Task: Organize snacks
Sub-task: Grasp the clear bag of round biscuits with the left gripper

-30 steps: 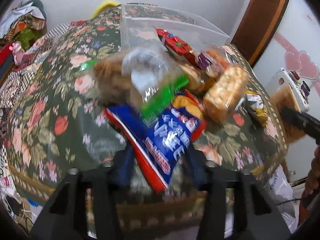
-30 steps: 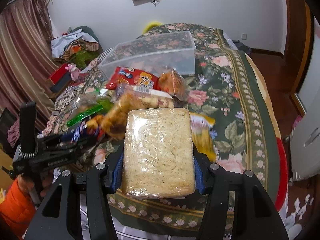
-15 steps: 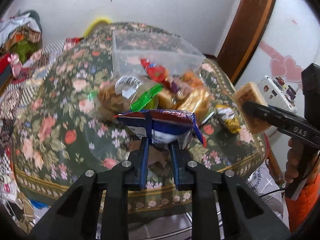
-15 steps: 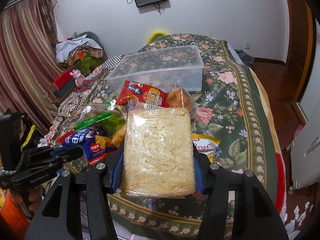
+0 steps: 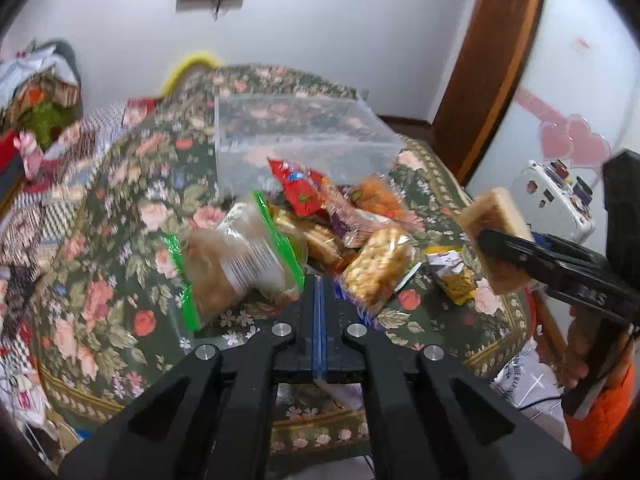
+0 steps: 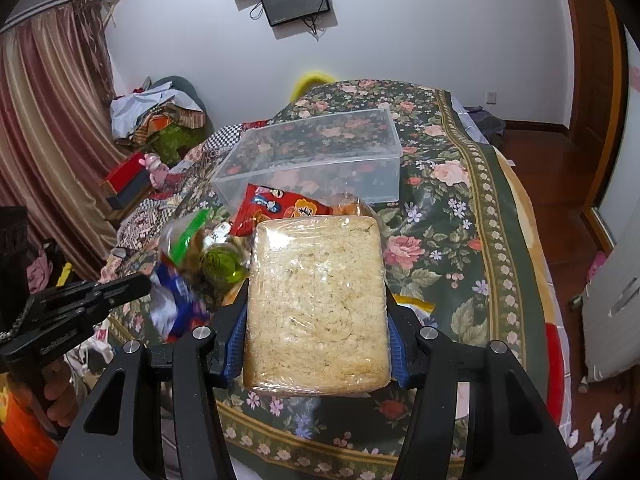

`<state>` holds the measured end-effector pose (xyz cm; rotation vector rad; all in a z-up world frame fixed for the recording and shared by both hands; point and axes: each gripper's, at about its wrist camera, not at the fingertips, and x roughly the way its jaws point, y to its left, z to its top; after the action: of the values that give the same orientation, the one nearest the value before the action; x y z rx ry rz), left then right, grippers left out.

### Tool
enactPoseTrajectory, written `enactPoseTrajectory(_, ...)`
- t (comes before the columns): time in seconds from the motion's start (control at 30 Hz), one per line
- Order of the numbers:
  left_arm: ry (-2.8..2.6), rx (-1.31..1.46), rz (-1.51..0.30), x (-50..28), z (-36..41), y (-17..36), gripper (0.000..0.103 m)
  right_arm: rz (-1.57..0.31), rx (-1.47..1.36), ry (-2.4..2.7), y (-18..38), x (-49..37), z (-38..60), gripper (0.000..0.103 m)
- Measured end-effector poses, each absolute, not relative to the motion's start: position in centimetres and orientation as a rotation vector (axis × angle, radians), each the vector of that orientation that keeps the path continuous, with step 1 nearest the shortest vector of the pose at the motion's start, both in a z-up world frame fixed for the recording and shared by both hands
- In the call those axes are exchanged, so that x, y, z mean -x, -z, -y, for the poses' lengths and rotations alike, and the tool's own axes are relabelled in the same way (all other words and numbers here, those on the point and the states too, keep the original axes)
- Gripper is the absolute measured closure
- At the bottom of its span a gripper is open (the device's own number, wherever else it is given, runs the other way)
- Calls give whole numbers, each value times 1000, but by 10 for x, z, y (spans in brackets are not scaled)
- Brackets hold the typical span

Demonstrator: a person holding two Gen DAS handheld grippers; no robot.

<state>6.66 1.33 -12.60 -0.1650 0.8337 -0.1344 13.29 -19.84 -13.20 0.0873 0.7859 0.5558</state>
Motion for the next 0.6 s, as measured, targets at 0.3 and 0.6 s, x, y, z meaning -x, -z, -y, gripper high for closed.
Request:
enactPoseTrajectory(0.3, 88, 292, -876, -45, -38, 152, 28, -818, -74, -553, 141, -136, 199, 51)
enactPoseTrajectory(0.6, -6, 110, -848, -59, -34, 156, 11, -848, -78, -559, 149, -136, 198, 51)
